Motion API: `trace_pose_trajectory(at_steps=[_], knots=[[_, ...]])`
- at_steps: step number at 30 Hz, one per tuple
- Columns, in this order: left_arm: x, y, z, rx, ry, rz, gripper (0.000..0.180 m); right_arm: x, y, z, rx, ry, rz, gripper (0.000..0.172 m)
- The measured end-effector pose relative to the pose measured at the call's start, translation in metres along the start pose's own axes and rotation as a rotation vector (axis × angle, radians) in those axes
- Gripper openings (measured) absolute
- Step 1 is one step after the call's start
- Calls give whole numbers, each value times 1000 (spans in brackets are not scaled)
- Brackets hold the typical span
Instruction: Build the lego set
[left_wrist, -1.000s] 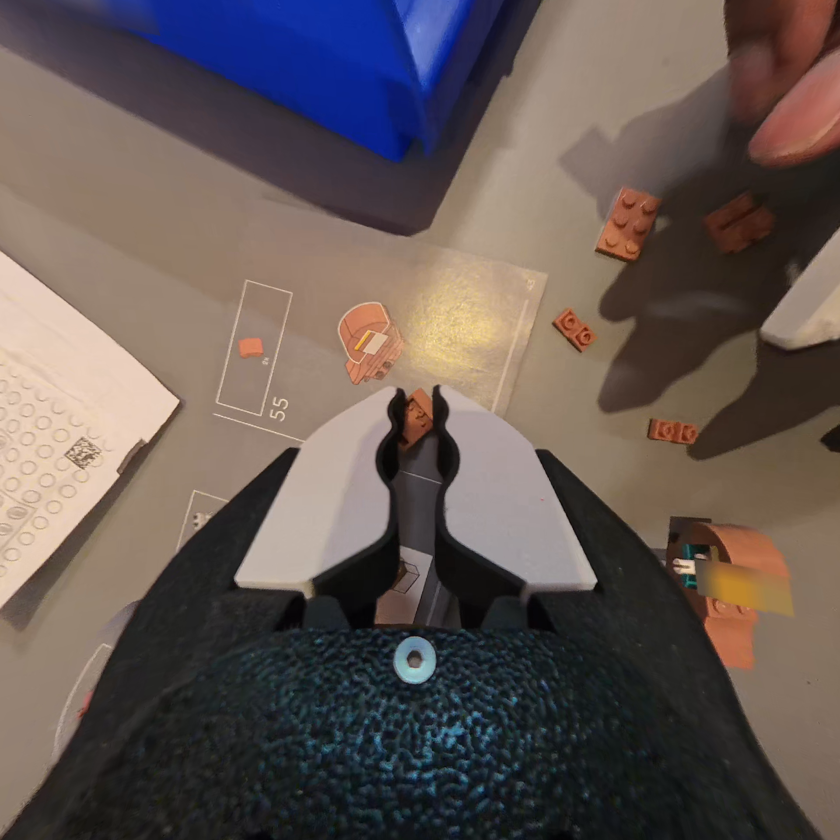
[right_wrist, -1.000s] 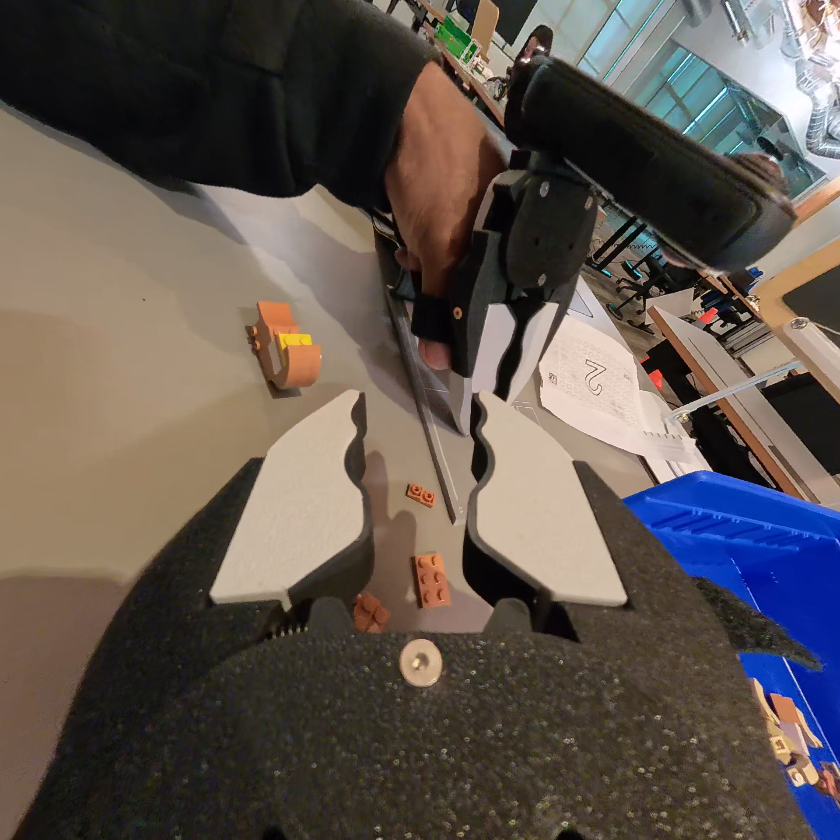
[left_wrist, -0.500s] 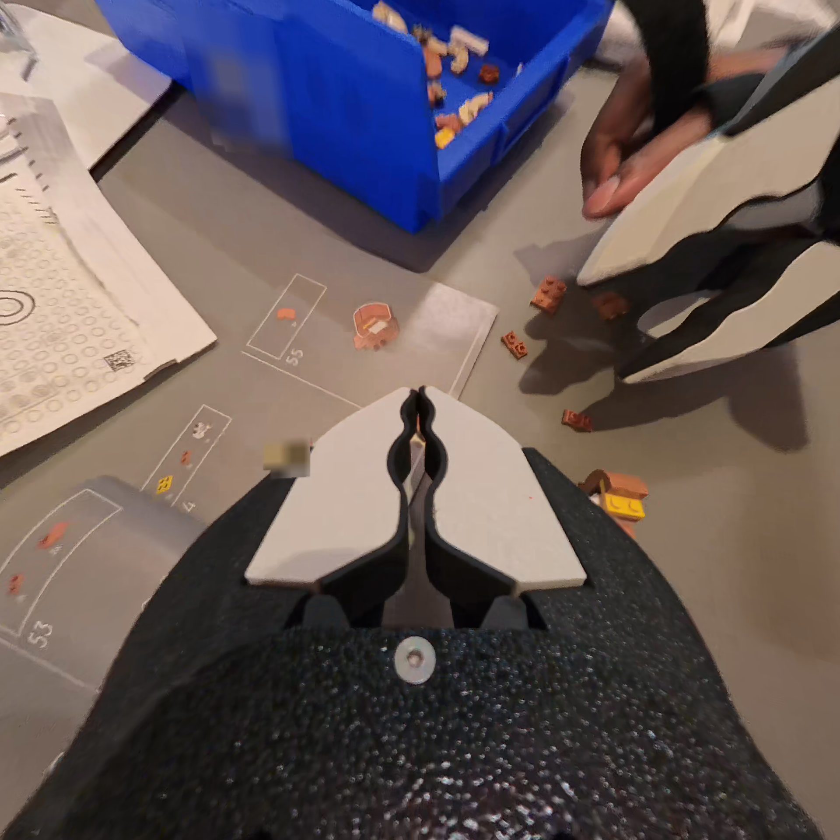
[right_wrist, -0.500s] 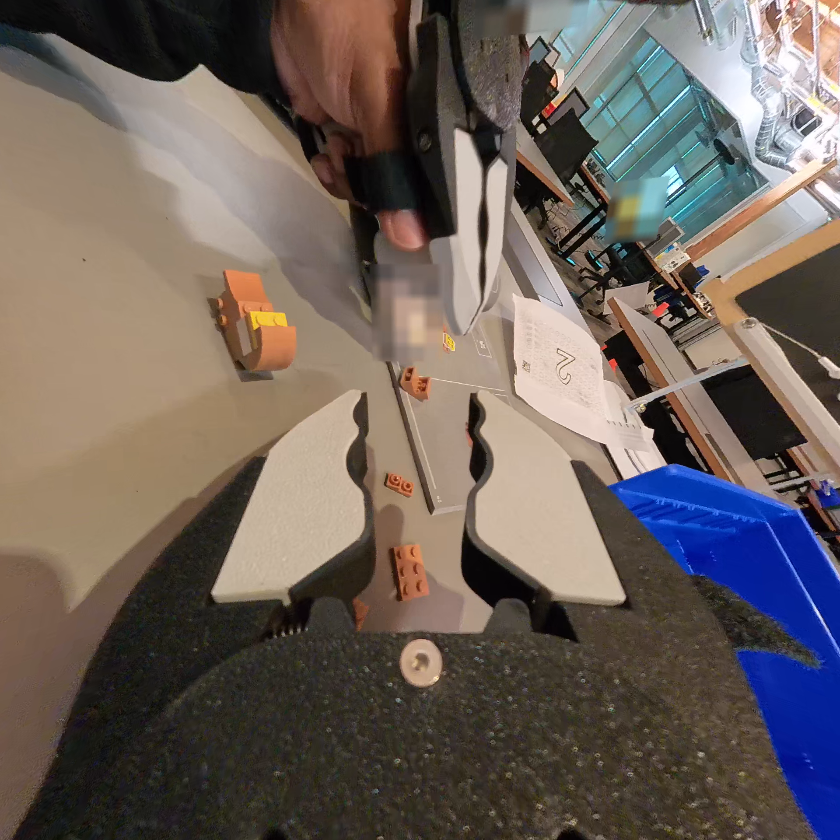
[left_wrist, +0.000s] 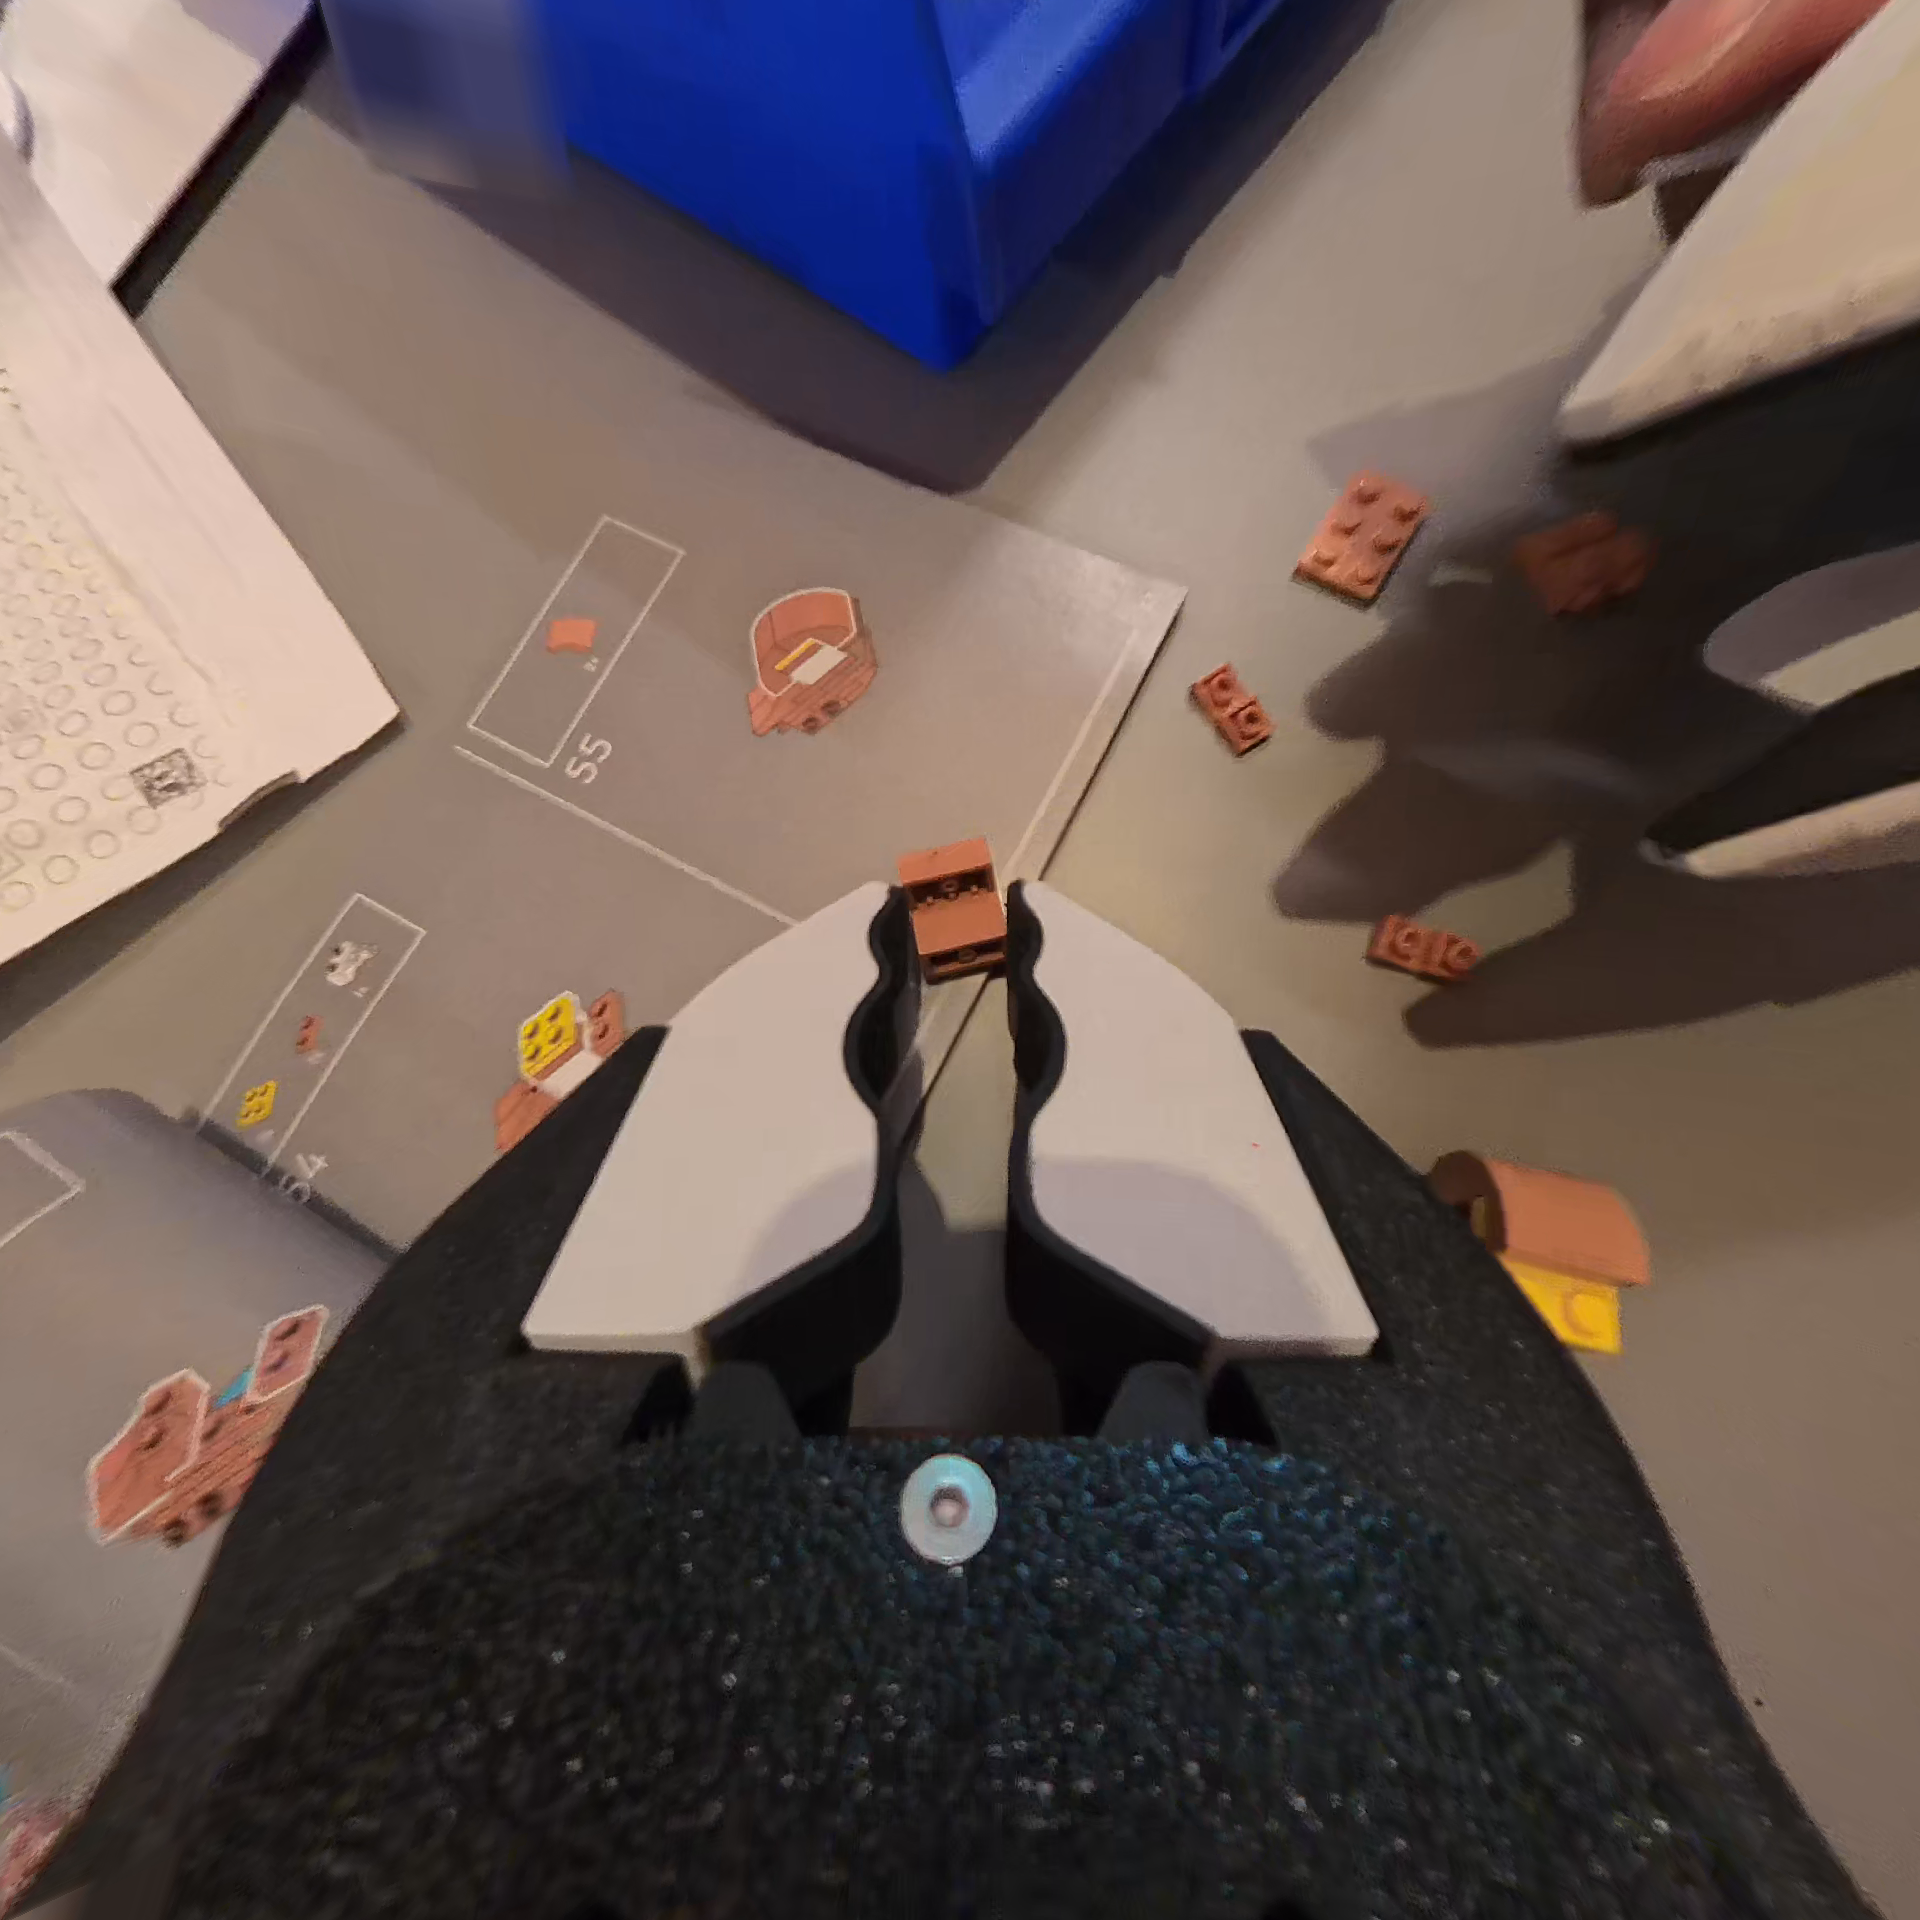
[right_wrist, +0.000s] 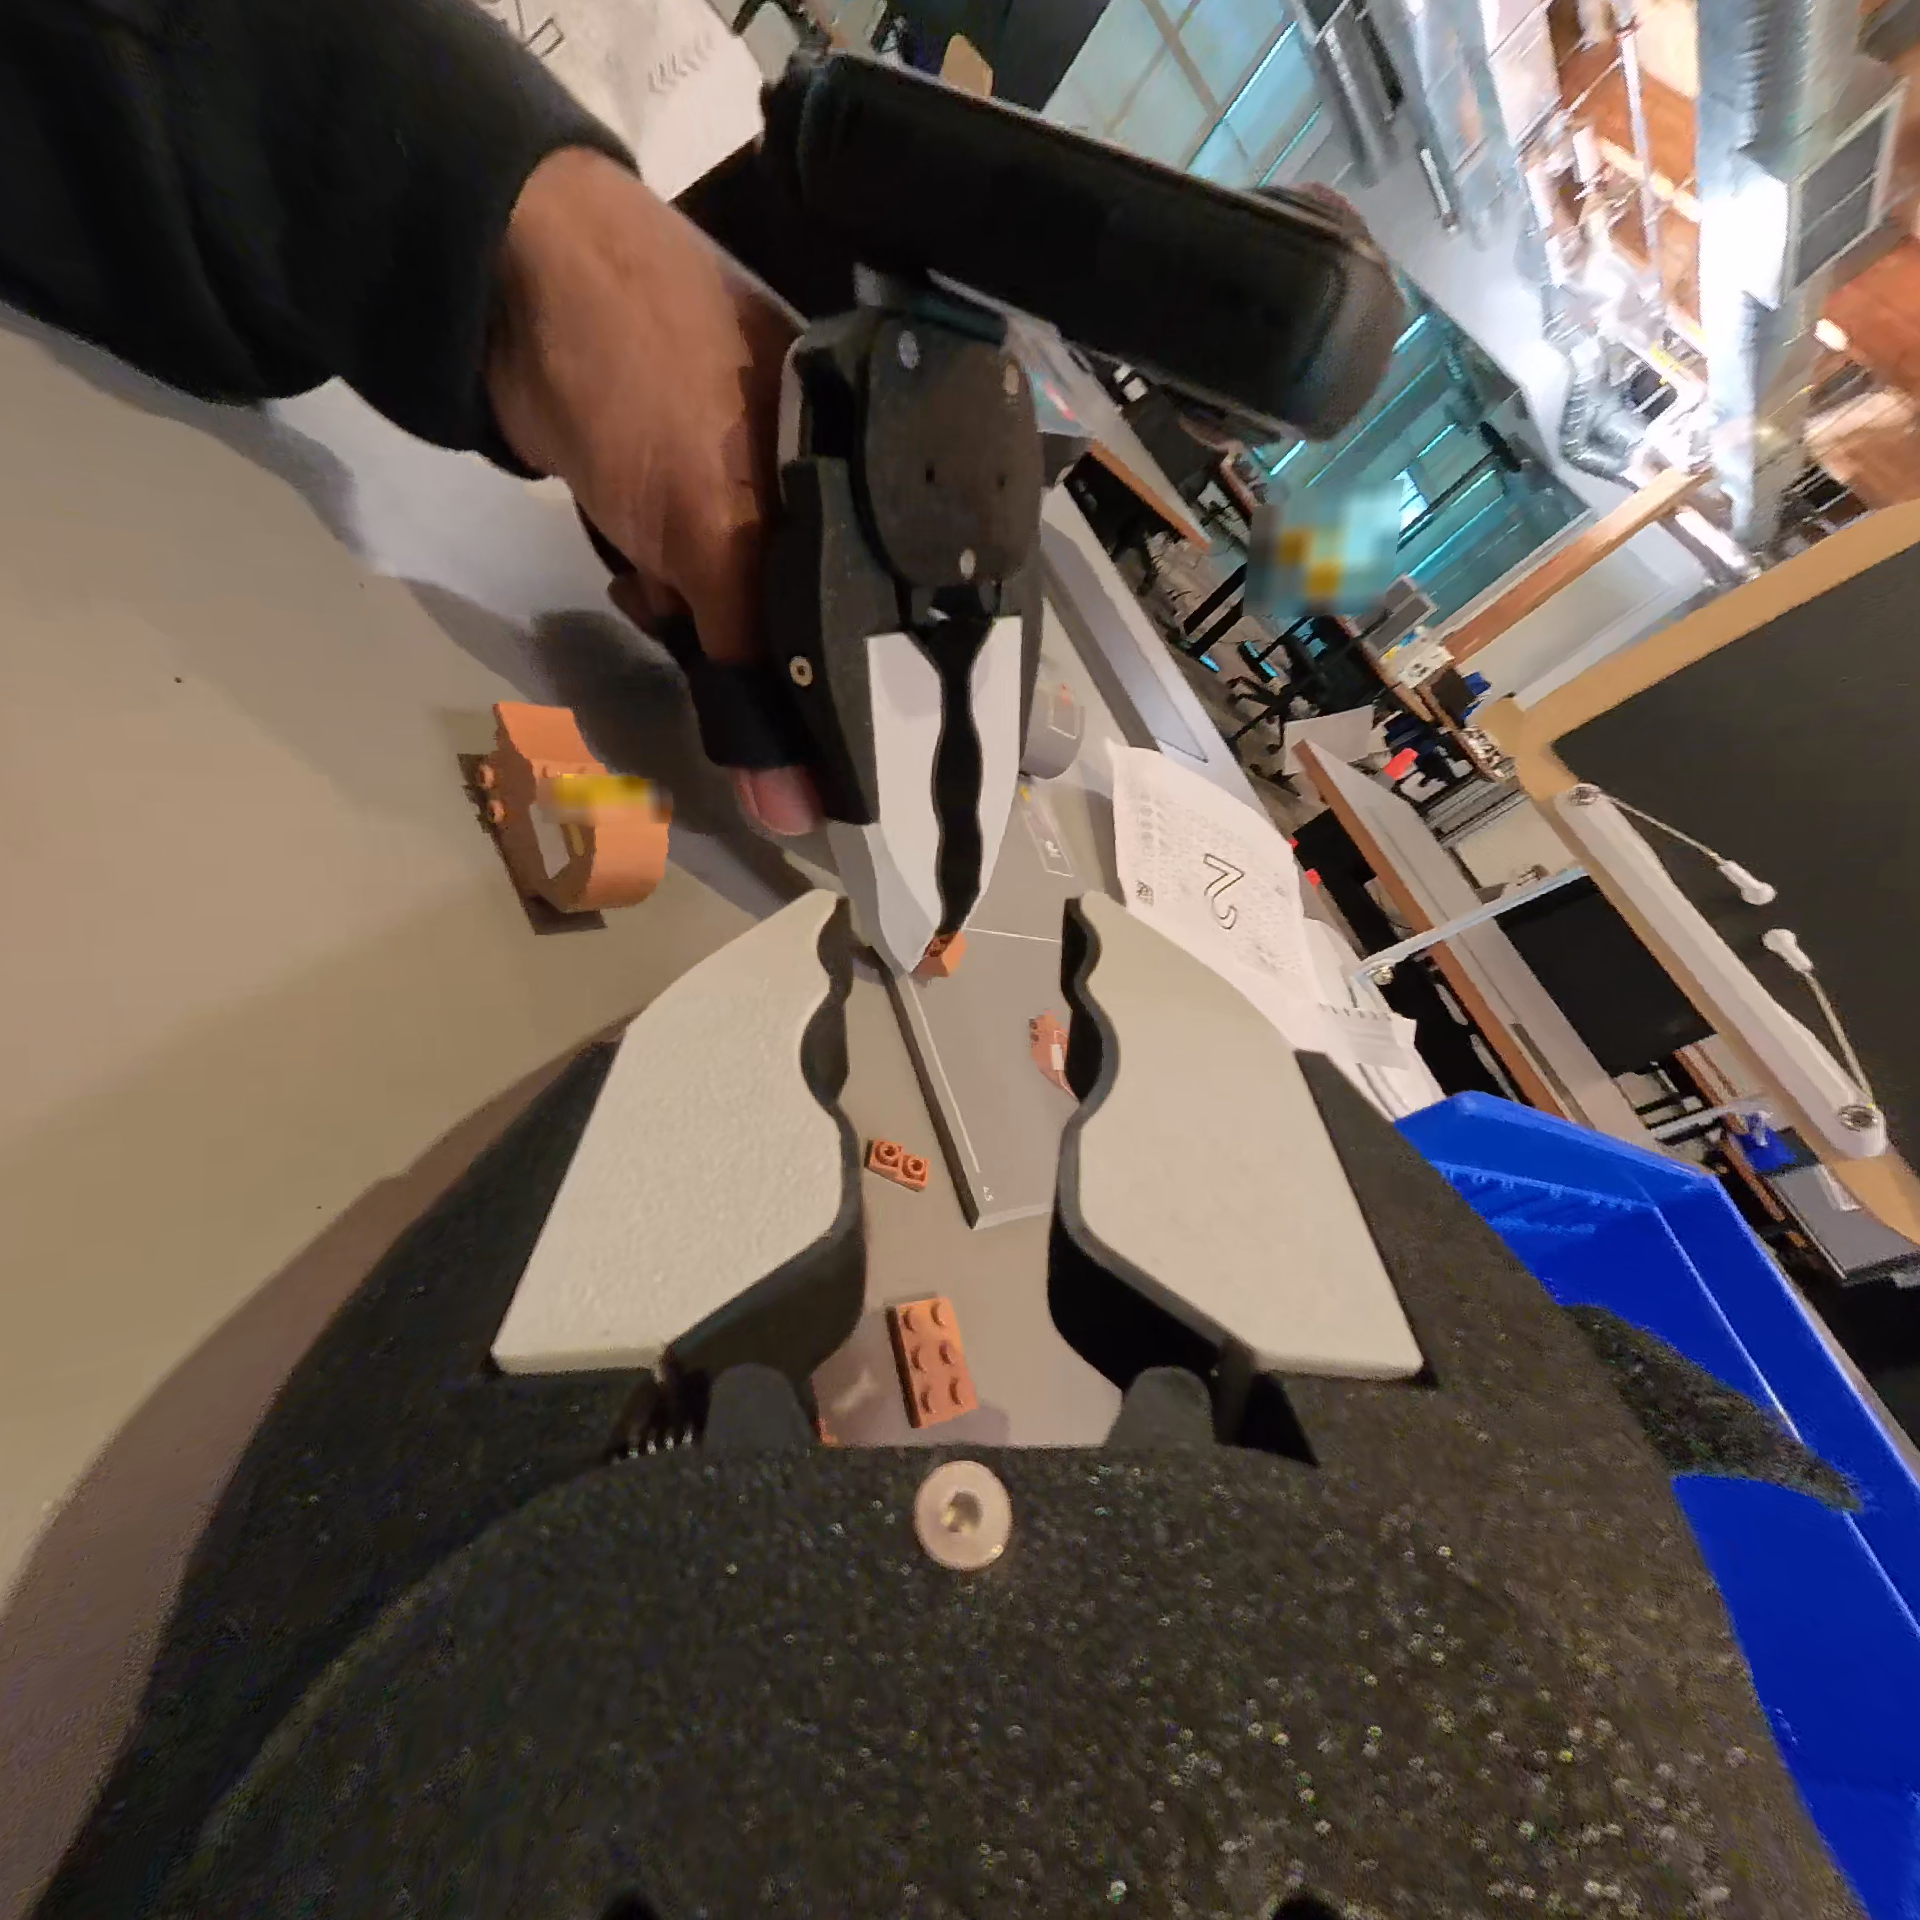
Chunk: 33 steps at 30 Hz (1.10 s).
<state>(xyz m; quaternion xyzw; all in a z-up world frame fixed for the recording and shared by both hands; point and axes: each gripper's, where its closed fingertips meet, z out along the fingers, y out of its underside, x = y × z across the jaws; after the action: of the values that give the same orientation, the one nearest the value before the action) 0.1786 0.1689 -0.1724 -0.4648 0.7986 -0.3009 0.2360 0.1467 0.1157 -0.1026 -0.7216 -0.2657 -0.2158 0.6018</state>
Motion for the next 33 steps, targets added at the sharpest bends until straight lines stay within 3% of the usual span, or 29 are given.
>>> trace_pose_trajectory(at_steps=[8, 13, 16, 20, 24, 33], knots=[[13, -41, -39, 296, 84, -52, 17, 16, -6, -15, 56, 98, -35, 39], [61, -47, -75, 402, 381, -71, 17, 1, -31, -22, 85, 135, -308, 42], [80, -50, -97, 470, 580, -163, 17, -9, -42, -17, 106, 158, -438, 45], [83, -45, -107, 483, 773, -336, 17, -11, -43, -3, 100, 202, -475, 50], [83, -43, -108, 466, 864, -424, 16, -11, -46, 1, 115, 261, -625, 50], [95, -42, -97, 407, 908, -471, 16, -10, -49, -4, 123, 335, -812, 41]])
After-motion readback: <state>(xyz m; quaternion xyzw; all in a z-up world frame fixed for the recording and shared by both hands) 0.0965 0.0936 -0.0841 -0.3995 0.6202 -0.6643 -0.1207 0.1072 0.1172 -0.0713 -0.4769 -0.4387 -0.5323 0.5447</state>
